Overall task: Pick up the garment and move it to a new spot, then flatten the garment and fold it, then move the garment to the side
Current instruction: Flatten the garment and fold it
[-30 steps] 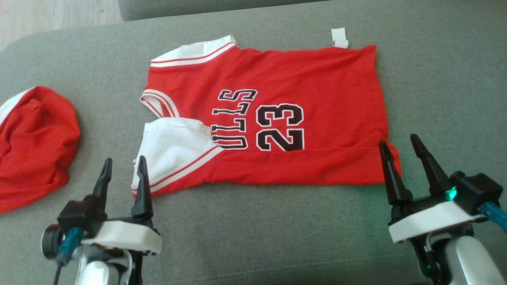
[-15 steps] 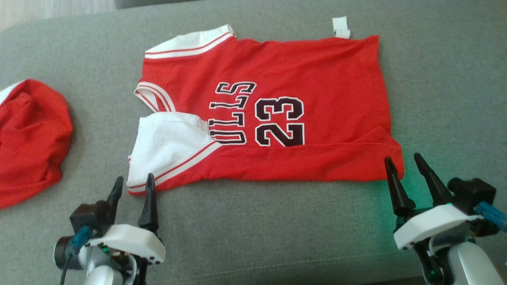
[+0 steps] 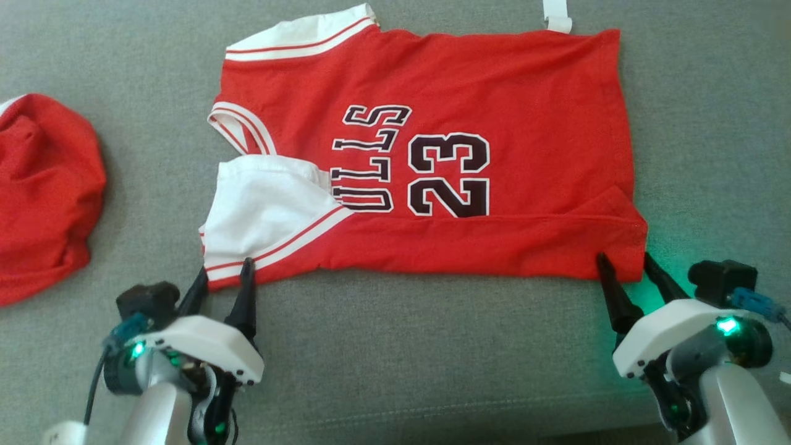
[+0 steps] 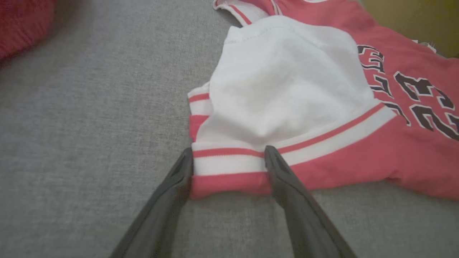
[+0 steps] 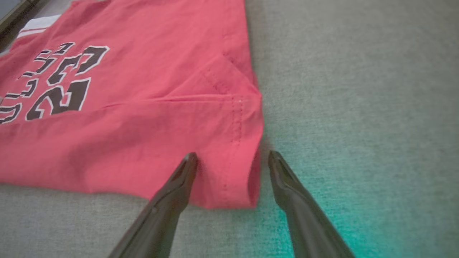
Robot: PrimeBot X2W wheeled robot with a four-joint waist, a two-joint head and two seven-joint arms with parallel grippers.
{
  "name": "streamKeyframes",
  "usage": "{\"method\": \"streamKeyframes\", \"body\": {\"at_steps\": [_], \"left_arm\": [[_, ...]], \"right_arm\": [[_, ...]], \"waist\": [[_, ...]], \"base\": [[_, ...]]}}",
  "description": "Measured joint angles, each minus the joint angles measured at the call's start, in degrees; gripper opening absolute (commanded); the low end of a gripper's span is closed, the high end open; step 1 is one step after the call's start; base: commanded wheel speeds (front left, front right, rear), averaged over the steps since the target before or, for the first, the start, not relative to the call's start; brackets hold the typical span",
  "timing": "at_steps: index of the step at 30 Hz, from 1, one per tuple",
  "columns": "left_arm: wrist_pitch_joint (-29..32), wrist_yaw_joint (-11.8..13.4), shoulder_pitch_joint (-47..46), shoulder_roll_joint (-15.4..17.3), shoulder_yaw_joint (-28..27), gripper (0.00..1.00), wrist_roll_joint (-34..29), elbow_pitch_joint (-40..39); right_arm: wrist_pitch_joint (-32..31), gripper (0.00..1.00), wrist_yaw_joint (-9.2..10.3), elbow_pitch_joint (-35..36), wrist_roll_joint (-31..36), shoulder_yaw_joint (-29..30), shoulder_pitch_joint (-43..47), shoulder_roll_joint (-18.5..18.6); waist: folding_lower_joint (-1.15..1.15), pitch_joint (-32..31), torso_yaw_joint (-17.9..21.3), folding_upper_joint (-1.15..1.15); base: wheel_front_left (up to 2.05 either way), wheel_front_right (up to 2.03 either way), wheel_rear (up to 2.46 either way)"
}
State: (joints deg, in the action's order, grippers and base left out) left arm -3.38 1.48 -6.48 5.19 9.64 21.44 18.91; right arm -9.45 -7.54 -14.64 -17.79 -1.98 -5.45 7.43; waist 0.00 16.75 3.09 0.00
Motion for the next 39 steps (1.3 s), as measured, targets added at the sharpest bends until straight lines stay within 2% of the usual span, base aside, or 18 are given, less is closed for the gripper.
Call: {"method": "streamKeyframes", "body": {"at_steps": [1,2,3,4,6,15,22,36,37,38,39], "left_arm": [[0.4,-0.1,-0.3,-0.1,0.1,0.69,0.2,0.0],[0.8,-0.3,-0.7,-0.1,0.3,0.69,0.5,0.1],[0.9,-0.5,-1.1,0.0,0.4,0.07,0.5,0.1],[1.1,-0.6,-1.3,-0.1,0.6,0.0,0.5,0.2],[1.3,-1.0,-1.4,-0.2,1.0,0.0,0.5,0.2],[0.5,-0.9,-1.4,-0.2,1.5,0.0,0.5,-0.4],[0.9,0.6,2.3,0.3,1.1,0.0,0.9,-3.1],[4.4,3.6,12.5,0.6,1.0,0.0,2.4,-8.0],[4.6,3.6,12.4,0.6,1.0,0.0,2.4,-8.1],[4.8,3.6,12.4,0.6,1.1,0.34,2.4,-8.3],[4.8,3.7,12.4,0.6,1.1,1.0,2.4,-8.5]], "right_arm": [[-0.9,1.0,0.0,0.0,-0.1,0.1,0.0,-0.3],[-1.6,1.0,0.0,0.1,-0.4,0.2,0.0,-0.7],[-2.4,0.67,0.0,0.3,-0.5,0.3,0.0,-1.0],[-3.1,0.41,0.0,0.6,-0.7,0.4,0.0,-1.2],[-4.0,0.0,0.0,1.0,-1.2,0.8,-0.1,-1.2],[-4.8,0.0,0.0,2.7,-2.2,1.7,-0.2,-1.3],[-6.0,0.0,0.0,4.2,-2.4,2.0,0.9,-1.1],[-10.0,0.0,0.0,7.5,-2.9,3.1,10.4,-1.6],[-10.3,0.03,0.0,7.8,-2.9,3.1,10.7,-1.8],[-10.4,0.42,0.0,7.9,-2.9,3.1,10.9,-1.9],[-10.4,1.0,0.0,8.3,-2.9,3.0,10.9,-1.9]], "waist": [[0.0,0.2,0.0,0.0],[0.0,0.4,-0.1,0.0],[0.0,0.5,-0.1,0.0],[0.0,0.6,-0.2,0.0],[0.0,0.8,-0.4,0.0],[0.0,0.2,-1.1,0.0],[0.0,-2.2,-1.7,0.0],[0.0,-8.0,-3.1,0.0],[0.0,-8.1,-3.1,0.0],[0.0,-8.2,-3.1,0.0],[0.0,-8.3,-3.0,0.0]], "base": [[0.0,0.0,0.0],[0.0,0.0,0.0],[0.0,0.0,0.0],[0.0,0.0,0.0],[0.0,0.0,0.0],[0.0,0.0,0.0],[0.0,0.0,0.0],[0.0,0.0,0.0],[0.0,0.0,0.0],[0.0,0.0,0.0],[0.0,0.0,0.0]]}}
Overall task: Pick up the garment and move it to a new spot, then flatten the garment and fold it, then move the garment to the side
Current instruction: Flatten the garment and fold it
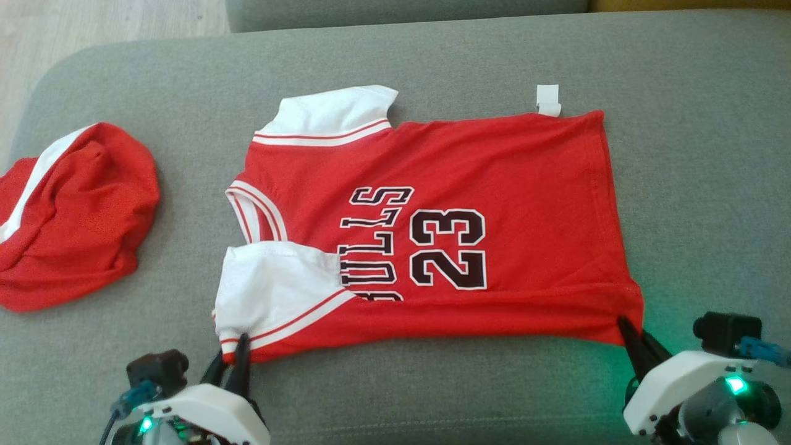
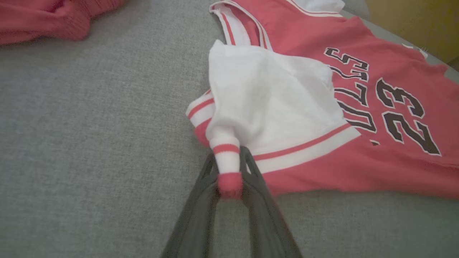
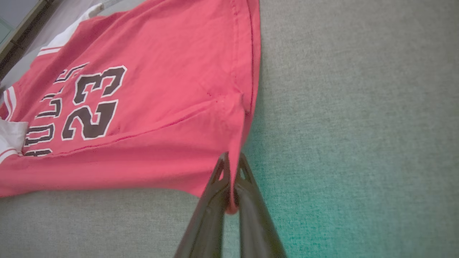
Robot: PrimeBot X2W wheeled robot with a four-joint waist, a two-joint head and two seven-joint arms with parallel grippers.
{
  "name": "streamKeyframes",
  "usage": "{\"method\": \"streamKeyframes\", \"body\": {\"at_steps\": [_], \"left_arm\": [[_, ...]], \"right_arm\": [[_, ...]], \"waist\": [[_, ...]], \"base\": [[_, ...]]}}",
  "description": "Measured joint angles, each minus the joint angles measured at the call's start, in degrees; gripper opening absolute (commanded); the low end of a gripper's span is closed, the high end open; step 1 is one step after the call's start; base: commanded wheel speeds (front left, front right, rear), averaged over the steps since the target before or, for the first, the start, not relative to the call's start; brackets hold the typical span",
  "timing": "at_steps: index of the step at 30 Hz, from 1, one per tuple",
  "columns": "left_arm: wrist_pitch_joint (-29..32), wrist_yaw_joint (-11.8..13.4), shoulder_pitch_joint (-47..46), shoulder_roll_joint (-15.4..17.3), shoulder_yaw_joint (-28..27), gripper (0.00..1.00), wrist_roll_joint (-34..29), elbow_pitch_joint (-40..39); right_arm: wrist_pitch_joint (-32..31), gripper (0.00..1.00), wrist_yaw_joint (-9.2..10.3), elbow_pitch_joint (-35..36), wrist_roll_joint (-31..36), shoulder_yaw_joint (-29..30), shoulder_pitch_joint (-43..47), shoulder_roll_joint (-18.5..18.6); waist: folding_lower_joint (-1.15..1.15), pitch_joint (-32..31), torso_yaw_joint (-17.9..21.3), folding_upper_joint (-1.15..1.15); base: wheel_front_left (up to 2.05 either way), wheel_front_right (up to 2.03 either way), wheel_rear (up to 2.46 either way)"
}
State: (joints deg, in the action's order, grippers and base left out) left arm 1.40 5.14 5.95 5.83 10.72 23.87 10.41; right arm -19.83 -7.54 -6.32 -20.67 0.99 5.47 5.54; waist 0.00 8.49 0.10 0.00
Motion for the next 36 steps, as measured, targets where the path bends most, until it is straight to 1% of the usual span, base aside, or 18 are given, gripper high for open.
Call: {"method": "streamKeyframes", "body": {"at_steps": [4,8,10,15,20,28,36], "left_arm": [[-1.1,1.1,0.0,0.3,-0.1,1.0,-0.2,-1.3],[-5.2,4.0,-0.2,1.3,-0.4,1.0,-3.8,-3.5],[-6.9,4.5,-0.4,1.6,-0.5,1.0,-4.9,-4.8],[-9.9,4.7,-1.5,2.1,-0.3,1.0,-6.9,-7.6],[-10.0,5.0,-3.3,3.1,0.2,1.0,-7.8,-10.2],[-9.0,5.0,-4.3,3.5,1.3,1.0,-8.7,-12.0],[-8.9,5.0,-4.8,3.8,1.5,1.0,-8.7,-12.1]], "right_arm": [[2.3,1.0,0.0,1.8,0.2,-0.3,0.0,0.0],[6.3,1.0,0.0,4.3,2.7,-0.4,-0.2,0.4],[8.7,1.0,0.0,6.1,3.7,-0.7,-0.6,0.8],[11.6,1.0,0.0,9.8,5.4,-1.0,-3.4,1.6],[12.3,1.0,0.0,12.7,5.7,-1.3,-5.3,2.3],[12.3,1.0,0.0,13.1,5.7,-1.6,-5.3,2.3],[12.4,1.0,0.0,13.1,5.4,-1.8,-5.3,2.3]], "waist": [[0.0,-0.1,0.3,0.0],[0.0,-0.4,0.7,0.0],[0.0,-0.6,1.0,0.0],[0.0,-1.4,1.5,0.0],[0.0,-2.0,2.0,0.0],[0.0,-1.7,2.4,0.0],[0.0,-0.2,2.4,0.0]], "base": [[0.0,0.0,0.0],[0.0,0.0,0.0],[0.0,0.0,0.0],[0.0,0.0,0.0],[0.0,0.0,0.0],[0.0,0.0,0.0],[0.0,0.0,0.0]]}}
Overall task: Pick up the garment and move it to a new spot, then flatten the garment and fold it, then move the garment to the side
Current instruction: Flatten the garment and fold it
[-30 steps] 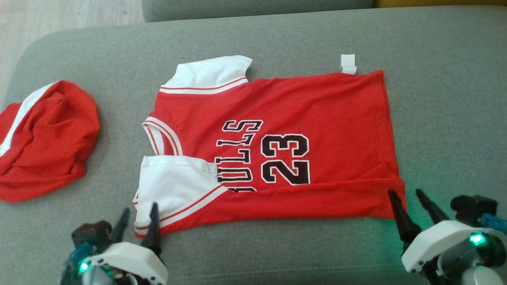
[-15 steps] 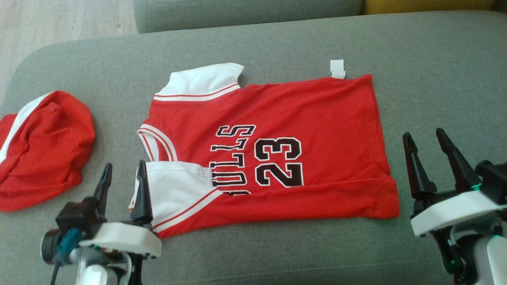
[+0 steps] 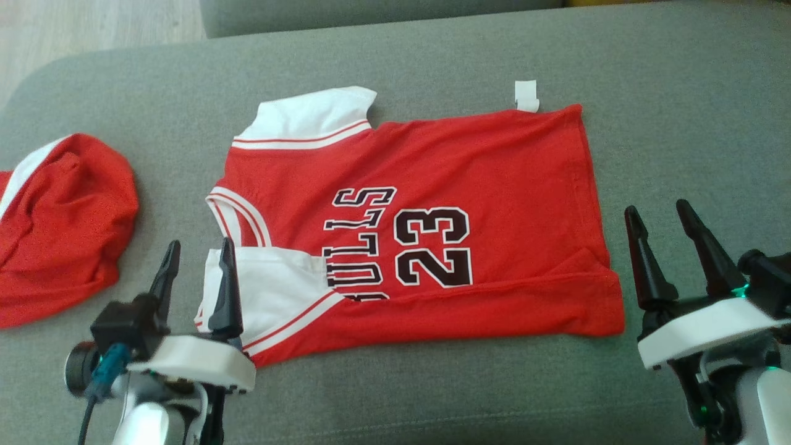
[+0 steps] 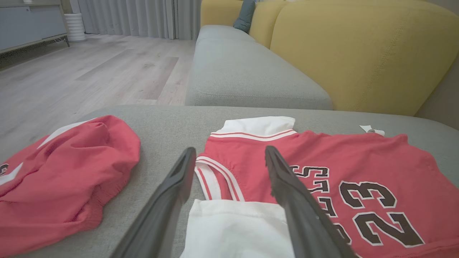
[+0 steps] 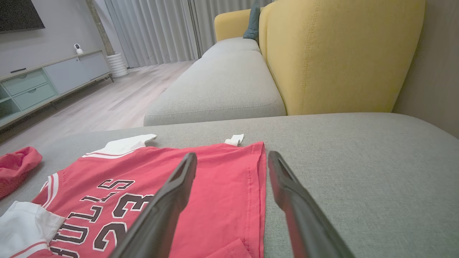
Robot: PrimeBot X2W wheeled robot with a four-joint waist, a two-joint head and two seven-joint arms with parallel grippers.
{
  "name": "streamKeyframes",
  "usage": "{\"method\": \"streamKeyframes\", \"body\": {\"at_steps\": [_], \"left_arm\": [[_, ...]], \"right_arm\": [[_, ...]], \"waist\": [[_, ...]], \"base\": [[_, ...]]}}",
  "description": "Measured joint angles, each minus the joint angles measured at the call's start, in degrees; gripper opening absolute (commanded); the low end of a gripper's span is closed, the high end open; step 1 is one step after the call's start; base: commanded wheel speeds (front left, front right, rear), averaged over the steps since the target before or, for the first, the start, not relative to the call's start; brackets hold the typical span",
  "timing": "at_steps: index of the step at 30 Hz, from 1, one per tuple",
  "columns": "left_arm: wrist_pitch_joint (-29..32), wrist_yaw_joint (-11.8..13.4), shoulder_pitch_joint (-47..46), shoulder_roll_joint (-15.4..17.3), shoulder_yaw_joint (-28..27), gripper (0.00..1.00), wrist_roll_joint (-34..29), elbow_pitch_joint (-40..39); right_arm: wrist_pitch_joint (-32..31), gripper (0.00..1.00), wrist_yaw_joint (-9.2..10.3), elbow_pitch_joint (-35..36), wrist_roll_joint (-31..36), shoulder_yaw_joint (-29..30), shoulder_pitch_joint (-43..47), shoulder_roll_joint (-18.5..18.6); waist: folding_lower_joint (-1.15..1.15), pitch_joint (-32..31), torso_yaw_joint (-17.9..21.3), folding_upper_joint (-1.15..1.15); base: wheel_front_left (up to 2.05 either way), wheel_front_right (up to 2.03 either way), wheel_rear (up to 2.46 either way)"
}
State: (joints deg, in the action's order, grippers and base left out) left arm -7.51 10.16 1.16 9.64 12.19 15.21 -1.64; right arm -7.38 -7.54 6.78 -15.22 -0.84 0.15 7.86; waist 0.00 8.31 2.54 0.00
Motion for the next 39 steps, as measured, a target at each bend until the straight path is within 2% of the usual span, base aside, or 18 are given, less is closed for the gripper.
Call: {"method": "streamKeyframes", "body": {"at_steps": [2,5,11,21,29,33,39], "left_arm": [[0.7,-0.1,-0.9,0.0,0.2,1.0,0.1,-0.1],[1.0,-2.0,-4.1,0.0,1.3,1.0,0.7,0.8],[2.2,-4.9,-17.4,-1.2,3.2,1.0,1.2,7.3],[2.4,-9.4,-42.1,-4.3,3.7,1.0,3.1,29.9],[1.4,-11.8,-54.8,-4.4,3.5,1.0,3.8,50.0],[2.5,-11.7,-57.9,-4.4,3.6,1.0,3.9,58.6],[6.2,-11.1,-62.9,-4.5,3.9,1.0,3.5,65.4]], "right_arm": [[0.0,1.0,0.0,0.1,-0.1,0.0,-0.2,0.0],[0.6,1.0,0.0,0.9,-0.4,0.1,-1.1,0.0],[0.6,1.0,0.0,1.6,-0.4,0.2,-3.4,0.0],[1.5,1.0,0.0,0.9,-0.9,-3.4,-8.8,0.0],[2.8,1.0,0.0,-1.4,-2.0,-5.4,-10.3,-0.1],[2.9,1.0,0.0,-2.6,-2.4,-5.6,-10.4,-0.2],[3.1,1.0,0.0,-3.4,-2.7,-5.6,-10.4,-0.4]], "waist": [[0.0,0.6,0.0,0.0],[0.0,2.2,-0.3,0.0],[0.0,6.6,-0.5,0.0],[0.01,14.5,2.4,0.0],[0.01,18.7,6.7,0.0],[0.01,20.0,8.0,0.0],[0.0,20.2,8.2,0.0]], "base": [[0.0,0.0,0.0],[0.0,0.0,0.0],[0.0,0.0,0.0],[0.0,0.0,0.0],[0.0,0.0,0.0],[0.0,0.0,0.0],[0.0,0.0,0.0]]}}
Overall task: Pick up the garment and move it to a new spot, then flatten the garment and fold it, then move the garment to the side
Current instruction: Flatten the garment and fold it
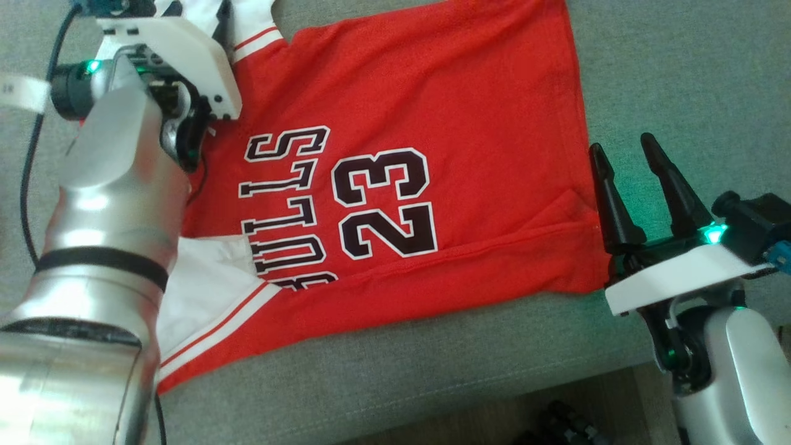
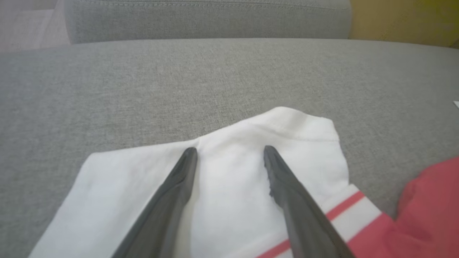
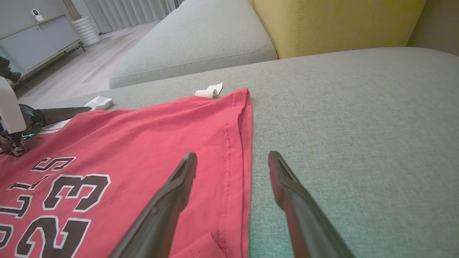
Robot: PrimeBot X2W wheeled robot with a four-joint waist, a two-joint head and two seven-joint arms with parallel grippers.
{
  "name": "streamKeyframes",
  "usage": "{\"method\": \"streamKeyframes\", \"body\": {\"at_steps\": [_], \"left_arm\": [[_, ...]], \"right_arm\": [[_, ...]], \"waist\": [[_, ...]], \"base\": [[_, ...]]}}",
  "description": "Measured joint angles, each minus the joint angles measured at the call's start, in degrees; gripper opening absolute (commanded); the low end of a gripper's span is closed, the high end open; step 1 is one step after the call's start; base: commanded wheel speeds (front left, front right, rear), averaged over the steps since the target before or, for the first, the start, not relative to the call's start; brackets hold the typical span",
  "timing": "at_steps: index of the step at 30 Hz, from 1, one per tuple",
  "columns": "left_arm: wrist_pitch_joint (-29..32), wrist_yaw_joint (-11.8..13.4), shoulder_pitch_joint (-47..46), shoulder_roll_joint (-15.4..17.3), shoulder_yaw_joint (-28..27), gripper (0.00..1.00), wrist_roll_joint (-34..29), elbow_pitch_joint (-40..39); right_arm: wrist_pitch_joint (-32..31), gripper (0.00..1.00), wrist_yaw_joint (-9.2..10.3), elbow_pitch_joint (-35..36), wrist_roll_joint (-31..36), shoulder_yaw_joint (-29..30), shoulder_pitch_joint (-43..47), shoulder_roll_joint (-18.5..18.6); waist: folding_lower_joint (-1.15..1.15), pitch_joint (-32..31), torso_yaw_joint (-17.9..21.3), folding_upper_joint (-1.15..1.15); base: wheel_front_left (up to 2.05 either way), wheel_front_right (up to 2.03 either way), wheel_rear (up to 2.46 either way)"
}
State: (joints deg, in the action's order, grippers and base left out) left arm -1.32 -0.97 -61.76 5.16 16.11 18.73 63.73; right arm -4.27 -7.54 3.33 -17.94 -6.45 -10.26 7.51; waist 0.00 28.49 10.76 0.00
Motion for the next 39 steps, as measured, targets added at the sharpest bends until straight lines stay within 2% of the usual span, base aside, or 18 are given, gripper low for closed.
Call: {"method": "streamKeyframes", "body": {"at_steps": [1,2,3,4,5,8,12,17,25,32,39], "left_arm": [[1.9,0.2,-1.4,-0.1,0.3,0.93,0.0,2.0],[2.6,0.3,-2.1,-0.1,0.4,0.73,0.0,2.9],[2.6,0.3,-2.1,-0.1,0.4,0.48,0.0,2.9],[3.2,0.6,-2.6,0.0,0.5,0.29,-0.2,3.6],[3.4,0.6,-3.0,0.1,0.6,0.02,-0.5,4.3],[2.4,1.1,-3.1,0.3,0.9,0.0,-0.5,5.3],[-2.0,1.4,-2.9,0.0,1.4,0.0,-0.5,6.6],[-6.9,1.2,-1.5,-0.9,1.5,0.0,0.1,6.9],[-11.9,0.4,-1.4,-3.0,2.4,0.0,0.1,4.7],[-12.9,-0.1,-1.4,-3.7,4.3,0.0,0.7,0.1],[-13.0,0.0,-0.5,-3.8,7.8,0.0,3.5,-4.4]], "right_arm": [[0.0,1.0,0.0,-0.3,-0.2,-0.1,-0.1,0.0],[0.0,1.0,0.0,-0.4,-0.2,-0.2,-0.2,0.0],[0.0,1.0,0.0,-0.4,-0.2,-0.2,-0.2,0.0],[0.0,1.0,0.0,-0.5,-0.2,-0.3,-0.3,0.0],[0.0,1.0,0.0,-0.6,-0.2,-0.4,-0.5,0.0],[-0.1,1.0,0.0,-0.8,-0.8,-0.3,-1.3,0.0],[-0.3,1.0,0.0,-2.9,-1.2,0.9,-2.0,0.3],[-0.9,1.0,0.0,-7.1,-2.4,1.5,-7.7,2.2],[-2.1,1.0,0.0,-18.9,-5.1,1.2,-20.3,5.1],[-2.8,1.0,0.0,-32.7,-8.1,0.5,-29.9,7.5],[-2.7,1.0,0.0,-42.0,-10.2,-4.1,-35.2,8.1]], "waist": [[0.0,-0.1,0.0,0.0],[0.0,-0.2,0.1,0.0],[0.0,-0.2,0.1,0.0],[0.0,-0.3,0.2,0.0],[0.0,-0.3,0.3,0.0],[0.0,-0.5,0.4,0.0],[0.0,-1.1,0.0,0.0],[0.0,-1.6,-1.4,0.0],[0.0,-1.3,-5.4,0.0],[0.0,-0.2,-8.6,0.0],[0.0,0.7,-10.0,0.0]], "base": [[0.0,0.0,0.0],[0.0,0.0,0.0],[0.0,0.0,0.0],[0.0,0.0,0.0],[0.0,0.0,0.0],[0.0,0.0,0.0],[0.0,0.0,0.0],[0.0,0.0,0.0],[0.0,0.0,0.0],[0.0,0.0,0.0],[0.0,0.0,0.0]]}}
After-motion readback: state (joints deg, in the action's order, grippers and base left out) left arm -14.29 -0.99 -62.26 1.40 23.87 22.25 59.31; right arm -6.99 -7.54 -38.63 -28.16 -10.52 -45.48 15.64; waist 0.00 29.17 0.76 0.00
